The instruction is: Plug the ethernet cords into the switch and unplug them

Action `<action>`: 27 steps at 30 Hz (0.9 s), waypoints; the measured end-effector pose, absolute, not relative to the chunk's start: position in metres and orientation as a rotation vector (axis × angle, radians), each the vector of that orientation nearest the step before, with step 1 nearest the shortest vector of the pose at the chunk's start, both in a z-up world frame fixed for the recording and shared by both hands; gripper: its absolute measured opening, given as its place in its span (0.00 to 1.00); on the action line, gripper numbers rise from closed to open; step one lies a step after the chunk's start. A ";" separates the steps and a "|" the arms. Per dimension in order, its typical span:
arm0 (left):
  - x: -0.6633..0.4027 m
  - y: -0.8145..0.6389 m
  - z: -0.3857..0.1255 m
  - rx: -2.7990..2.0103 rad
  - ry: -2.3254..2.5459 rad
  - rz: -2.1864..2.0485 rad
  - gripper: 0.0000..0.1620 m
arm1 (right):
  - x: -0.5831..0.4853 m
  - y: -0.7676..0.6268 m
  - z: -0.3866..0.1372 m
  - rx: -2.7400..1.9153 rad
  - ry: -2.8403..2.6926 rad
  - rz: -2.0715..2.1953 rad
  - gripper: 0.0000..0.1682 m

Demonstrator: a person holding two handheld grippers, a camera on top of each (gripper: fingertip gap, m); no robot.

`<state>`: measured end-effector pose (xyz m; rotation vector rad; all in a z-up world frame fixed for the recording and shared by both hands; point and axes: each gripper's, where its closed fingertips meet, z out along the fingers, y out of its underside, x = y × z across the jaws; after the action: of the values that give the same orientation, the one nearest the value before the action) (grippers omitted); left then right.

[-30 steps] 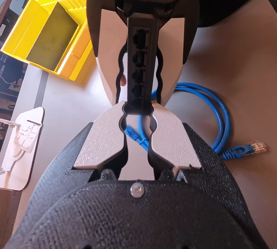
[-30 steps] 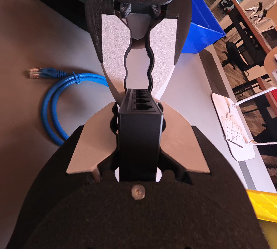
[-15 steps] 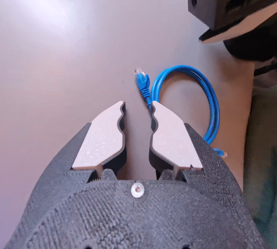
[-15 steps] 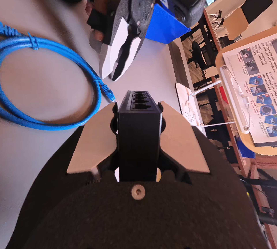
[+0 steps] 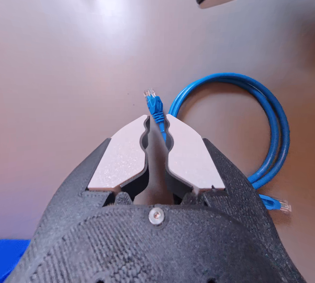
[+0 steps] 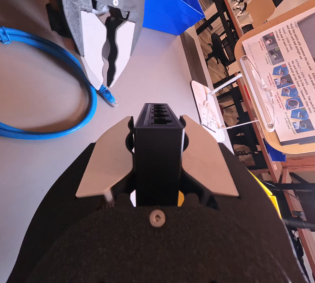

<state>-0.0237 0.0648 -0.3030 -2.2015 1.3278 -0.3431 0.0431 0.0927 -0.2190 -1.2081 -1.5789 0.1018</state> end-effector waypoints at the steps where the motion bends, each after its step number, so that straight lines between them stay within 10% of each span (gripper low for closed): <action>1: -0.023 0.064 -0.303 -2.196 1.342 -0.299 0.08 | 0.043 0.093 -0.219 -1.211 -1.580 0.103 0.31; 18: -0.023 0.069 -0.307 -2.157 1.383 -0.109 0.08 | 0.049 0.098 -0.211 -1.267 -1.515 0.126 0.31; 27: -0.028 0.048 -0.245 -1.990 1.204 -1.234 0.06 | 0.040 0.090 -0.216 -1.165 -1.558 0.159 0.31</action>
<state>-0.0283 0.0479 -0.2453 -1.9902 1.2039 -1.2342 0.0403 0.0900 -0.2163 -1.1647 -1.5580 0.1593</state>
